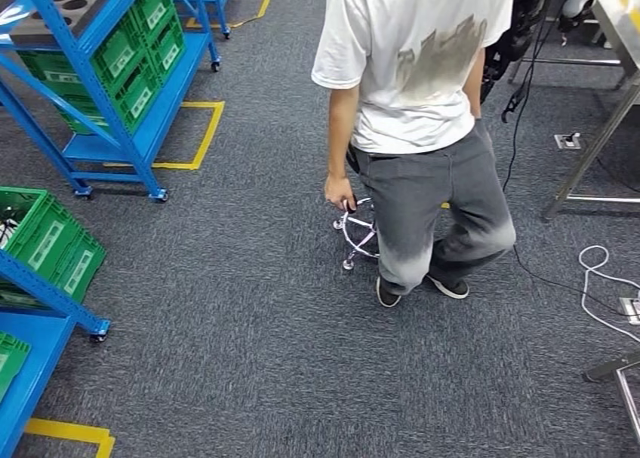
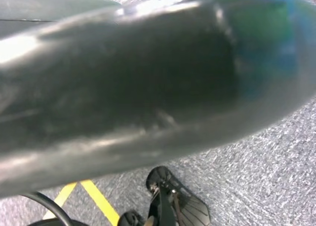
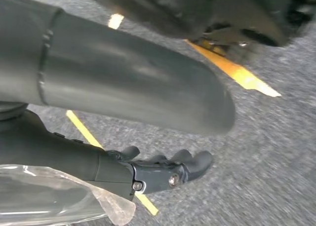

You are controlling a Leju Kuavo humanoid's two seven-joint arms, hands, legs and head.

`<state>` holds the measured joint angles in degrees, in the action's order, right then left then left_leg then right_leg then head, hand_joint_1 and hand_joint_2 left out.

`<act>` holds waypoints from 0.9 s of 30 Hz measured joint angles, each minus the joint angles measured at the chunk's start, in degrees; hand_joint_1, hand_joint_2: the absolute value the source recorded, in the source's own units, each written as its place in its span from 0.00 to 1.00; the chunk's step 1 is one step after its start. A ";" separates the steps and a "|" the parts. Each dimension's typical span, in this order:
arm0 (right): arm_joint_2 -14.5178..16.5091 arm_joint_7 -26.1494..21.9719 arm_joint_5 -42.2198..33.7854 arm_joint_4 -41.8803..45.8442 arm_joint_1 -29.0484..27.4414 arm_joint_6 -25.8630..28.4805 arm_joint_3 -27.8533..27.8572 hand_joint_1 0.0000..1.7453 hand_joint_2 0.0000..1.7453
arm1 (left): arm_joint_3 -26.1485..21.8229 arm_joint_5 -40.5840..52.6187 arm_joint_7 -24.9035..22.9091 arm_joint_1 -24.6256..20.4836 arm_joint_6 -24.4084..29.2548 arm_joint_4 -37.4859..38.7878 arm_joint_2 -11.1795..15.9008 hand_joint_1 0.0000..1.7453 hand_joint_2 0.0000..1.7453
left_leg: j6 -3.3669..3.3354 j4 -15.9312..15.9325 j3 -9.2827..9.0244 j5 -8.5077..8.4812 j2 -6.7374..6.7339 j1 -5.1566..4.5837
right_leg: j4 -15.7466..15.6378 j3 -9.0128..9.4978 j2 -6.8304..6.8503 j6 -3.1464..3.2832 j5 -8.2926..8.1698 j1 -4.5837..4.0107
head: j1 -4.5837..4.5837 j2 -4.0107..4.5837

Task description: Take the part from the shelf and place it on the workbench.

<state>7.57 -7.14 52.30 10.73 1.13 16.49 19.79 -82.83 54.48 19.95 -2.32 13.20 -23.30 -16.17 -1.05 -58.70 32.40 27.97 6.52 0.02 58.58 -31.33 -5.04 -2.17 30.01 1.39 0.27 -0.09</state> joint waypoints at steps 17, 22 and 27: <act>0.42 1.43 -0.46 -0.01 -0.45 -1.95 0.23 0.00 0.00 | 0.36 0.42 1.18 0.36 -4.21 -0.57 0.31 0.00 0.00 | -0.28 -0.12 0.04 0.33 -9.33 -0.76 | -0.79 2.59 11.96 0.62 1.97 -0.96 | 0.42 0.00; 0.37 1.41 3.01 0.01 -0.38 -0.35 -0.36 0.00 0.00 | 0.37 0.27 0.97 0.27 -4.14 -0.61 0.58 0.00 0.00 | -1.45 0.58 -0.34 -0.09 -6.34 -0.27 | 10.76 -2.90 5.94 -0.25 7.83 -0.66 | -0.26 -0.01; 0.39 1.05 3.90 0.00 -0.51 -0.48 -1.32 0.00 0.00 | 0.88 4.00 -1.28 0.56 -2.22 -0.60 0.44 0.00 0.00 | -1.24 0.37 -0.71 0.18 -2.48 -0.18 | 7.38 -3.60 3.63 -0.26 1.95 -0.45 | -0.30 0.00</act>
<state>7.97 -6.10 56.21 10.73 0.62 16.01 18.47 -81.95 58.49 18.67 -1.76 10.98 -23.90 -15.73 -2.29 -58.33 31.69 28.15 4.04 -0.16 65.96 -34.94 -1.41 -2.43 31.95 0.94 -0.03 -0.09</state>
